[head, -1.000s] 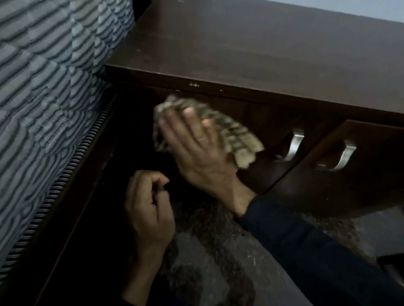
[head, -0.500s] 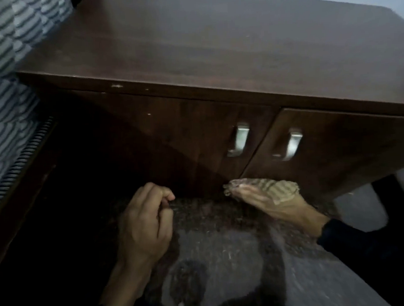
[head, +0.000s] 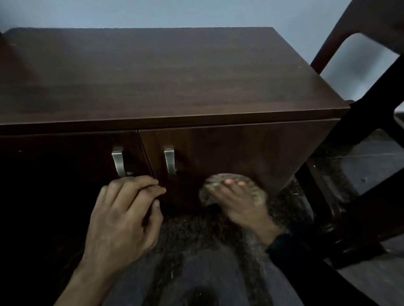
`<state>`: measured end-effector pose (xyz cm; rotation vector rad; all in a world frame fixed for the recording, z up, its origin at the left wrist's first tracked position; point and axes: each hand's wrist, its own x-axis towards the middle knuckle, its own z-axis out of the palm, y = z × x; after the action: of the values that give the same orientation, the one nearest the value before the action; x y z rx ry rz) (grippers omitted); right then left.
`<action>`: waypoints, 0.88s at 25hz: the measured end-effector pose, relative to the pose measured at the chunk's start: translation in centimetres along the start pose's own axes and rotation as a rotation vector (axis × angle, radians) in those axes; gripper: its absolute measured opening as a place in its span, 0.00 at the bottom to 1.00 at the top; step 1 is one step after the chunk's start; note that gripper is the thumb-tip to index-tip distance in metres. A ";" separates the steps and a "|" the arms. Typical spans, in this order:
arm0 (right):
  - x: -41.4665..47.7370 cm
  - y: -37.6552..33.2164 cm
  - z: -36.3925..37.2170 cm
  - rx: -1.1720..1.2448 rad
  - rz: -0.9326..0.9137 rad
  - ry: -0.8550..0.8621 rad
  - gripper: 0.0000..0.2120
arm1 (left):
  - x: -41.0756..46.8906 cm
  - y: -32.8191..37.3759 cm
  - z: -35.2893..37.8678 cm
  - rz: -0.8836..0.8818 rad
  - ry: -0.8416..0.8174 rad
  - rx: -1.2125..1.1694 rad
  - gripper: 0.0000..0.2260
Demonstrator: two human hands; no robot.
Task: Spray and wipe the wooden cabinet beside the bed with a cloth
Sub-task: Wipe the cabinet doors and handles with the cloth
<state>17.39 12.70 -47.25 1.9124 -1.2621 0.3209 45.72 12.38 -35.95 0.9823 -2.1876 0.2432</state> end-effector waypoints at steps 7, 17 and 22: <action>7.8 7.6 -2.3 0.166 0.610 0.527 0.34 | 0.4 1.3 2.1 -0.014 -0.039 0.085 0.10; -6.5 3.2 4.4 -0.087 -0.171 0.059 0.33 | -0.6 -1.0 2.3 -0.021 -0.062 0.115 0.16; 2.9 6.2 -0.2 0.097 0.186 0.326 0.27 | -0.7 -0.7 2.2 -0.041 0.001 0.049 0.16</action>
<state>13.48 9.85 -42.35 1.7370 -1.2210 0.7703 45.35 11.36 -38.06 1.0528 -2.1670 0.2796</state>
